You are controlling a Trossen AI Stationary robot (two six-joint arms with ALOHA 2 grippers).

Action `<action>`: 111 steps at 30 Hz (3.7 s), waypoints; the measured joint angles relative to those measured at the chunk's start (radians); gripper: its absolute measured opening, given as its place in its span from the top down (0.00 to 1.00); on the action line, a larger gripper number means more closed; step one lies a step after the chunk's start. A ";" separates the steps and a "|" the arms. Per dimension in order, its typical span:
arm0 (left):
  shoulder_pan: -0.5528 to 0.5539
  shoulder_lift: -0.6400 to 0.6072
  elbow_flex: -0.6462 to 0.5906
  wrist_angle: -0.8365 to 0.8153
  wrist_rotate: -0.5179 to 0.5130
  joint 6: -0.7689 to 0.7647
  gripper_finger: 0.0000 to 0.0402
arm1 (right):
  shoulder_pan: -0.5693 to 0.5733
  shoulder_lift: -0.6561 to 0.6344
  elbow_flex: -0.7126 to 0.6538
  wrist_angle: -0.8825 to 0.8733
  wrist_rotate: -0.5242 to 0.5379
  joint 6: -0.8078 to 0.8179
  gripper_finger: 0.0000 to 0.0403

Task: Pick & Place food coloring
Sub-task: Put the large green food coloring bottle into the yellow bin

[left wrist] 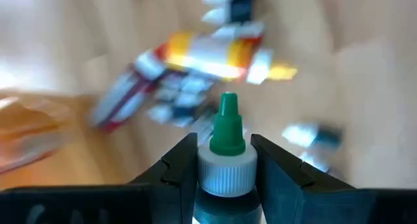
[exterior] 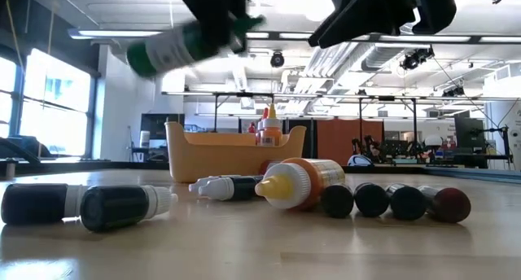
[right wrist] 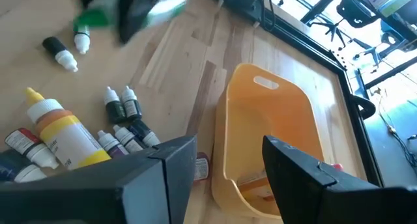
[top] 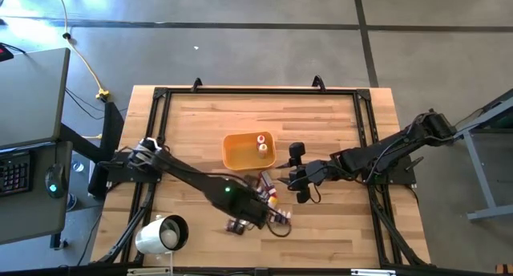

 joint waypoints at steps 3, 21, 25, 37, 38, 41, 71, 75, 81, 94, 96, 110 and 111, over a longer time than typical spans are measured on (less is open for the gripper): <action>-0.002 -0.045 0.012 -0.003 -0.137 0.045 0.71 | 0.014 -0.016 -0.001 -0.060 0.053 0.001 0.58; 0.109 -0.186 0.011 -0.047 -0.491 0.132 0.72 | 0.124 -0.266 -0.001 -0.273 0.174 0.161 0.58; 0.161 -0.192 0.010 -0.079 -0.469 0.187 0.72 | 0.124 -0.276 -0.001 -0.285 0.172 0.166 0.58; 0.177 -0.406 0.009 -0.102 -0.412 0.313 0.72 | 0.124 -0.276 0.000 -0.282 0.172 0.163 0.58; 0.178 -0.426 0.003 -0.100 -0.412 0.314 0.72 | 0.122 -0.276 0.000 -0.282 0.172 0.163 0.58; 0.187 -0.497 -0.050 -0.055 -0.394 0.316 0.72 | 0.122 -0.276 0.000 -0.282 0.175 0.160 0.58; 0.316 -0.410 -1.337 2.181 -0.203 0.201 0.66 | 0.121 -0.275 0.000 -0.238 0.172 0.155 0.58; 0.316 -0.317 -1.337 2.242 -0.294 0.162 0.66 | 0.121 -0.275 0.000 -0.236 0.172 0.155 0.58; 0.316 -0.225 -1.337 2.294 -0.434 0.041 0.66 | 0.121 -0.275 0.000 -0.235 0.171 0.155 0.58; 0.315 -0.140 -1.337 2.286 -0.612 -0.091 0.66 | 0.121 -0.275 0.000 -0.235 0.171 0.155 0.58; 0.315 -0.140 -1.337 2.282 -0.605 -0.090 0.66 | 0.121 -0.275 0.000 -0.235 0.171 0.155 0.58; 0.315 -0.140 -1.337 2.266 -0.586 -0.091 0.66 | 0.121 -0.275 0.000 -0.235 0.171 0.154 0.58; 0.315 -0.140 -1.337 2.266 -0.586 -0.092 0.66 | 0.121 -0.275 0.000 -0.235 0.171 0.154 0.58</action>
